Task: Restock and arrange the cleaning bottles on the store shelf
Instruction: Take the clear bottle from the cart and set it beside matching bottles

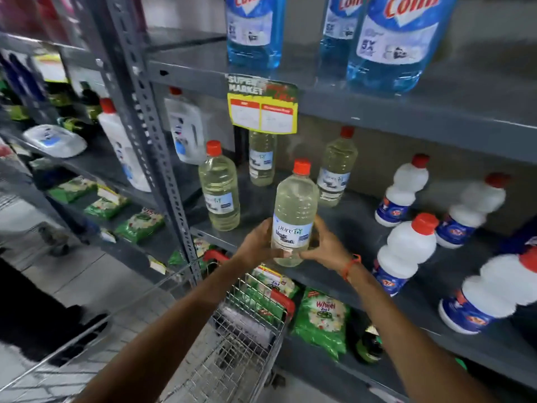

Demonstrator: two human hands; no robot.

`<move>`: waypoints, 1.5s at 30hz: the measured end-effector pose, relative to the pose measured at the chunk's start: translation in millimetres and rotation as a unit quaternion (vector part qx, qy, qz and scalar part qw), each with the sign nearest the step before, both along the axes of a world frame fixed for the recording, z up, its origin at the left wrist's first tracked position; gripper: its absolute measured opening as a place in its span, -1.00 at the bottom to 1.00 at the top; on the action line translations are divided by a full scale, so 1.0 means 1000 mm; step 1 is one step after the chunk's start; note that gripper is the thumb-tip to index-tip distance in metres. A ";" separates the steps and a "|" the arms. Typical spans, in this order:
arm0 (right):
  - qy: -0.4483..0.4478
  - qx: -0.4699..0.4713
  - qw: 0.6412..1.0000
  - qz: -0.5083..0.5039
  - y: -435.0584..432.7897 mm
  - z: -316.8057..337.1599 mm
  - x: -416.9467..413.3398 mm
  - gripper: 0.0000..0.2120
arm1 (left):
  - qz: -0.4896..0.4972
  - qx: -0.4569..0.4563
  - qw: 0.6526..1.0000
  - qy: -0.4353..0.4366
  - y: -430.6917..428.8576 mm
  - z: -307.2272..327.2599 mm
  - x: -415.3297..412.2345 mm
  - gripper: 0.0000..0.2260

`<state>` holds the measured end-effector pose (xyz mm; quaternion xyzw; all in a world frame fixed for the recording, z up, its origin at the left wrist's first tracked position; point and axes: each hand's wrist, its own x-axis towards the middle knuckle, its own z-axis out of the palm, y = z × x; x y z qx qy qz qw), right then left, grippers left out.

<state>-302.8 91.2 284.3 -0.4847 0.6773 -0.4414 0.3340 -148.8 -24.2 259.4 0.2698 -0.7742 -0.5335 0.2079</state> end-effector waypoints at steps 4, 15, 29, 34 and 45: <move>0.009 -0.001 1.000 -0.027 0.000 -0.015 -0.017 -0.04 | 0.008 -0.014 1.000 -0.023 -0.007 -0.020 -0.021 -0.24; -0.010 -0.011 0.995 -0.098 0.000 -0.040 -0.014 -0.09 | -0.077 0.049 0.996 0.001 -0.017 -0.031 -0.032 -0.20; -0.027 -0.105 0.951 -0.289 -0.018 -0.060 0.036 -0.15 | 0.380 -0.086 0.915 0.101 -0.014 -0.026 0.025 -0.31; -0.006 -0.093 0.918 -0.385 -0.031 -0.068 0.053 -0.10 | 0.396 -0.060 0.915 0.042 -0.065 -0.033 0.038 -0.08; 0.042 -0.047 0.903 -0.425 -0.021 -0.083 0.057 -0.15 | 0.329 -0.096 0.939 0.030 -0.091 -0.047 0.045 -0.26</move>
